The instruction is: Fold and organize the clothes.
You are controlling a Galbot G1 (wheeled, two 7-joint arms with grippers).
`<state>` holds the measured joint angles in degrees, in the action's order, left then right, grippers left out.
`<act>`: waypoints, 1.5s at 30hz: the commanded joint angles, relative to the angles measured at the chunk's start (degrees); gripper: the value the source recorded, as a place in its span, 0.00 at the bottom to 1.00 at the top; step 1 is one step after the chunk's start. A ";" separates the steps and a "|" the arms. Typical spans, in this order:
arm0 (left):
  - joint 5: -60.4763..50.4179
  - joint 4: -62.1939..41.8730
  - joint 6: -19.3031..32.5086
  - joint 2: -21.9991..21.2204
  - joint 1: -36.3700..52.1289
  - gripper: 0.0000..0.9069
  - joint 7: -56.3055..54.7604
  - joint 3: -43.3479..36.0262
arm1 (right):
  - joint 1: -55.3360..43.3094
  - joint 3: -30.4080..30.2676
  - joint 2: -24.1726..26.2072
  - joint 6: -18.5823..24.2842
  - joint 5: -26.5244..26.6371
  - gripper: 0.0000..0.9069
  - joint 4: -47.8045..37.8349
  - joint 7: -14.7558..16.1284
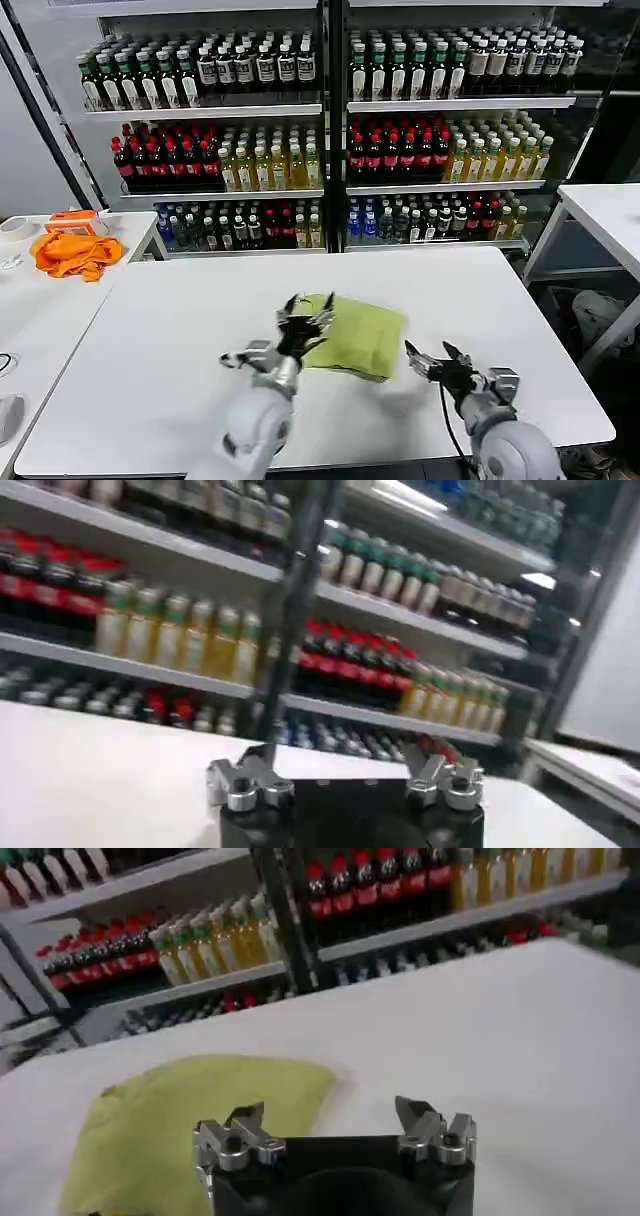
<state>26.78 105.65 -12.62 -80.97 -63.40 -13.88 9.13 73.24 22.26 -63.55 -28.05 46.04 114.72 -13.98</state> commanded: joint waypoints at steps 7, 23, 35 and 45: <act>2.57 15.77 3.76 3.85 -22.39 1.00 -0.19 14.84 | -17.73 -9.62 -7.32 1.34 9.01 0.97 -17.86 -5.68; 1.89 15.88 3.81 3.16 -22.97 1.00 -0.14 13.64 | -22.29 -9.70 -6.22 0.93 10.69 0.00 -21.14 -6.06; -5.87 15.34 2.02 3.15 -24.24 1.00 1.62 9.13 | -26.83 -10.15 -3.44 -1.79 4.40 0.00 -25.29 -1.87; -19.35 11.91 0.77 4.59 -21.51 1.00 4.05 1.02 | -19.61 -9.04 -1.55 2.20 -7.88 1.00 -16.94 0.15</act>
<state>19.60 119.54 -10.55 -77.09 -86.28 -11.30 16.76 49.02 11.96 -66.87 -28.73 48.42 92.25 -15.75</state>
